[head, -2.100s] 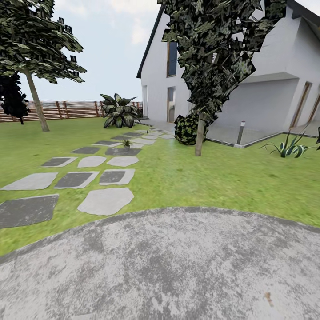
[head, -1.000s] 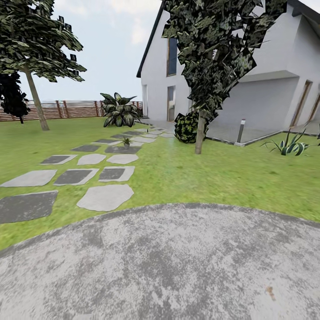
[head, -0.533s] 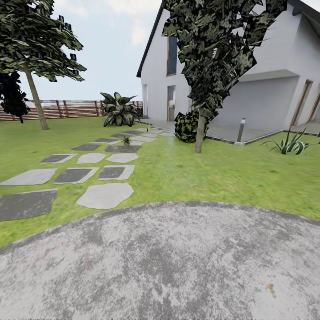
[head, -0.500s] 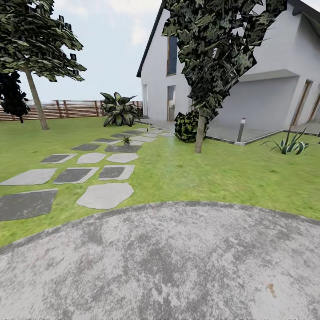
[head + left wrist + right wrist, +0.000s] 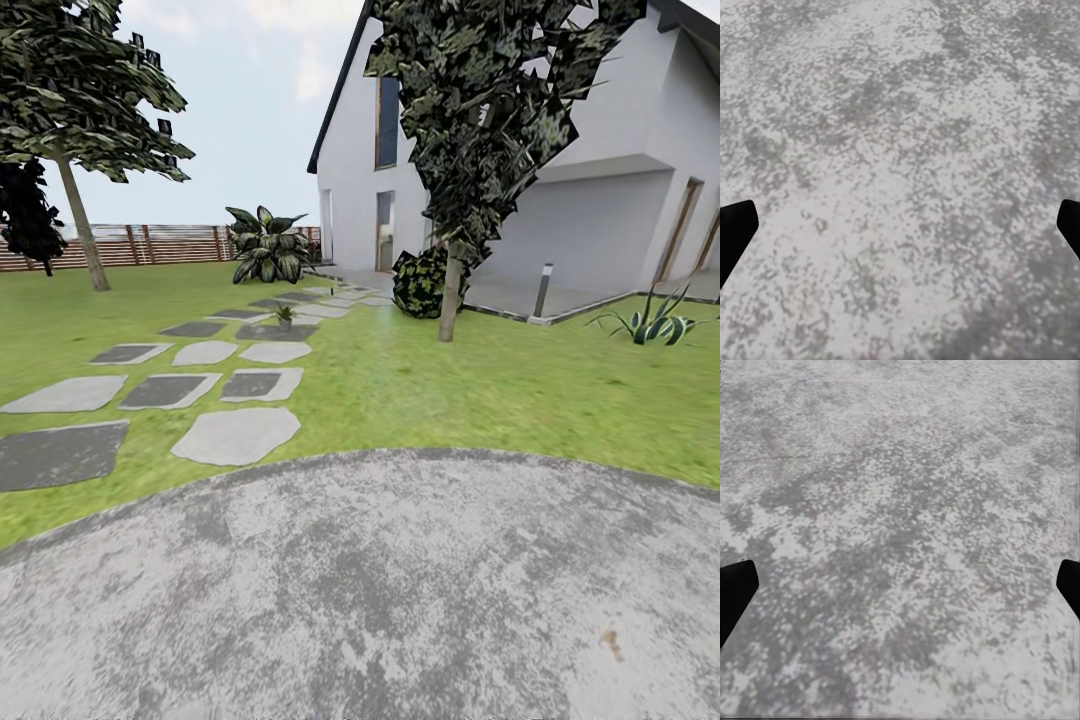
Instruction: Pick up the pesticide atomizer in the garden and spray insectifuge to fully cover both potted plants in the garden.
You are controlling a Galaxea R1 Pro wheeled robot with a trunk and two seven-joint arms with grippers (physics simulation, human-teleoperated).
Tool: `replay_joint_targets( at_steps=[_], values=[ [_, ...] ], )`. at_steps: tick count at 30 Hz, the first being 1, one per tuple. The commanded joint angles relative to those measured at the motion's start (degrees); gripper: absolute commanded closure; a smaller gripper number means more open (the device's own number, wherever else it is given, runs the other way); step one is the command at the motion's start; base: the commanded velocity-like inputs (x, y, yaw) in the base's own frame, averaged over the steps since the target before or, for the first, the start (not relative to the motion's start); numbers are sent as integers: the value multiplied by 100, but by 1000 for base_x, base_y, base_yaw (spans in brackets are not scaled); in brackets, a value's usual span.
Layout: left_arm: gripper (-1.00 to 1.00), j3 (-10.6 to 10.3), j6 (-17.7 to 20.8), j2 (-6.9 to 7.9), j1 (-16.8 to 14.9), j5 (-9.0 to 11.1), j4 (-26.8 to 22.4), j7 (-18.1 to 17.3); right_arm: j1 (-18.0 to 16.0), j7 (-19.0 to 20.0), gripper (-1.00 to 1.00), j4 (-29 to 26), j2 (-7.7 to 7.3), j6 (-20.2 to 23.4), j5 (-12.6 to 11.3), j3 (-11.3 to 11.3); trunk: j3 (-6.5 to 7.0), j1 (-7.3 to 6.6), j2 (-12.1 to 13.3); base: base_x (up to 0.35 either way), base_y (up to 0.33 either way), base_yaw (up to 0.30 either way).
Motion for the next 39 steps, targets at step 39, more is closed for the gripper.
replay_joint_targets(
  at_steps=[39],
  values=[
    [-100,-14,-33,-36,-6,34,-352,-14,-3,17,-100,-300,-18,-17,105,44,-441,285,-525,2,0,28]
  ],
)
